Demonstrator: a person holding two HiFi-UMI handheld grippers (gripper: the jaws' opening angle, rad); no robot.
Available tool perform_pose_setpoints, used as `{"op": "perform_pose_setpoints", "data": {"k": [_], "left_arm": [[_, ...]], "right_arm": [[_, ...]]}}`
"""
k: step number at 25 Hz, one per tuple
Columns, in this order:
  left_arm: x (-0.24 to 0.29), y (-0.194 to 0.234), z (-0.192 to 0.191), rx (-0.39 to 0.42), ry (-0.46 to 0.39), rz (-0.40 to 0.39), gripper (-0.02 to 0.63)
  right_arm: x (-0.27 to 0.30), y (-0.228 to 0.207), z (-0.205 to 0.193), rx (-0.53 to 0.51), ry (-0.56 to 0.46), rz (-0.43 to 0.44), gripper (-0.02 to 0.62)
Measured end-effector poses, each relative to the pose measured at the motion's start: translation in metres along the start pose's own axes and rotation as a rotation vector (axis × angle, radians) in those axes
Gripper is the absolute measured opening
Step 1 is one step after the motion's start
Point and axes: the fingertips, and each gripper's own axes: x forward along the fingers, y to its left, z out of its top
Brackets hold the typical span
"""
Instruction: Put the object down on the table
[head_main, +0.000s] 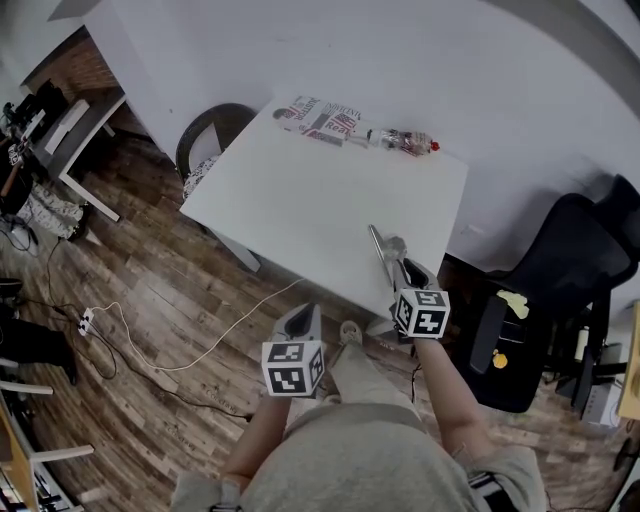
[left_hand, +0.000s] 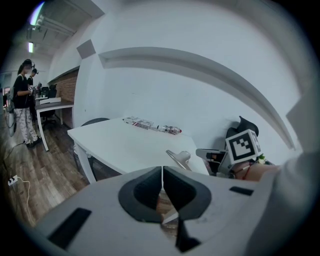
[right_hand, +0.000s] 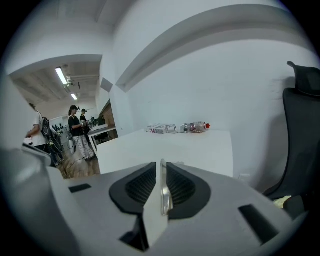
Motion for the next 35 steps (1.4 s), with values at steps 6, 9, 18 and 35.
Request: {"op": "perform_pose_setpoints", "data": {"k": [6, 9, 18, 35], "left_arm": [[-0.021, -0.006, -0.003, 0.002, -0.027, 0.000, 0.011], [-0.030, -0.009, -0.005, 0.004, -0.044, 0.000, 0.011], [-0.062, -0.018, -0.017, 0.000, -0.068, 0.010, 0.011], [-0.088, -0.031, -0.038, 0.023, -0.078, 0.002, 0.011]], "right_arm": [[-0.041, 0.029, 0.009, -0.015, -0.046, 0.035, 0.029], [-0.059, 0.043, 0.013, -0.014, -0.070, 0.057, 0.010], [-0.113, 0.081, 0.018, -0.029, -0.126, 0.132, 0.000], [-0.166, 0.121, 0.000, -0.018, -0.153, 0.223, 0.000]]}}
